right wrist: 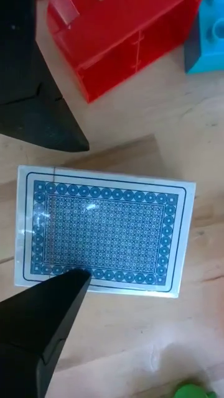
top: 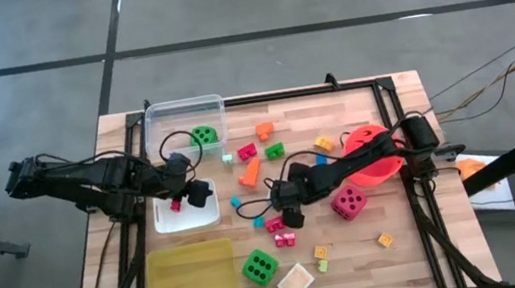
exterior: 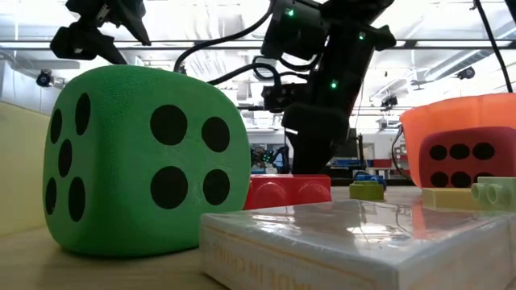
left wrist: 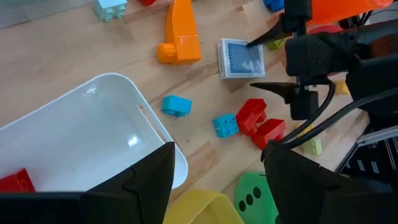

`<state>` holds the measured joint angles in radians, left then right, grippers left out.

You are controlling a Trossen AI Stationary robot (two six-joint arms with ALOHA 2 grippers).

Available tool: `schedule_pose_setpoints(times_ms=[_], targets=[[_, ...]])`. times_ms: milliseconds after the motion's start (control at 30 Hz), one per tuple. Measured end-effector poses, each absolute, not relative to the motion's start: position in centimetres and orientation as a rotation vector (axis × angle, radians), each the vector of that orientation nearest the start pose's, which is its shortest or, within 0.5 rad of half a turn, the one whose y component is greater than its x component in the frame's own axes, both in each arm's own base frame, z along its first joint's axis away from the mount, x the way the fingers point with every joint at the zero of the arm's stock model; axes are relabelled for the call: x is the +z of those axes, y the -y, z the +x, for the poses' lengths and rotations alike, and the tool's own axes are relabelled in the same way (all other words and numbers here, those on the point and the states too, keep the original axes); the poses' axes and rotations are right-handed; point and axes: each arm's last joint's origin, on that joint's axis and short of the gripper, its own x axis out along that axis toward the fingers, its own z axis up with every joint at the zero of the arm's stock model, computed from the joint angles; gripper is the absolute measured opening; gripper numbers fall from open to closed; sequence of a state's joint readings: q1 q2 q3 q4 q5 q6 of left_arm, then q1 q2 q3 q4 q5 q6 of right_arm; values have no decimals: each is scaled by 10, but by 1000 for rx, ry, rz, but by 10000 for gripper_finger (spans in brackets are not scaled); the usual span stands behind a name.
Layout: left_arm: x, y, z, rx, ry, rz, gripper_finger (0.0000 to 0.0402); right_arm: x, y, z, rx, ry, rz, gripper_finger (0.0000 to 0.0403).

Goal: Pick & Place Toys
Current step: Put the blue deck of cards into the yellow bin

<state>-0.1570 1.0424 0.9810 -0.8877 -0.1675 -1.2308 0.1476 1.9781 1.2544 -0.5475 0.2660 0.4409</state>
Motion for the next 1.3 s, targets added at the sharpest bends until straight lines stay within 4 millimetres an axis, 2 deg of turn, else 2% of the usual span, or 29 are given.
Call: schedule_pose_setpoints(times_ms=[167,400,467,667,767,1100,1300], targets=[[298,25,190,571,-796,-985,234,140,-48,377,-379,-1187,115,324],[298,25,190,570,-796,-984,234,168,-49,375,-361,-1125,60,324],[298,25,190,570,-796,-984,234,170,-48,372,-369,-1129,51,324],[298,25,190,570,-796,-984,234,166,-46,373,-394,-1124,9,324],[298,25,190,570,-795,-984,234,155,-46,374,-395,-1155,-4,324],[298,26,190,558,-806,-991,234,137,-43,373,-400,-1152,42,323],[298,26,190,550,-812,-995,234,134,-35,372,-386,-1149,119,323]])
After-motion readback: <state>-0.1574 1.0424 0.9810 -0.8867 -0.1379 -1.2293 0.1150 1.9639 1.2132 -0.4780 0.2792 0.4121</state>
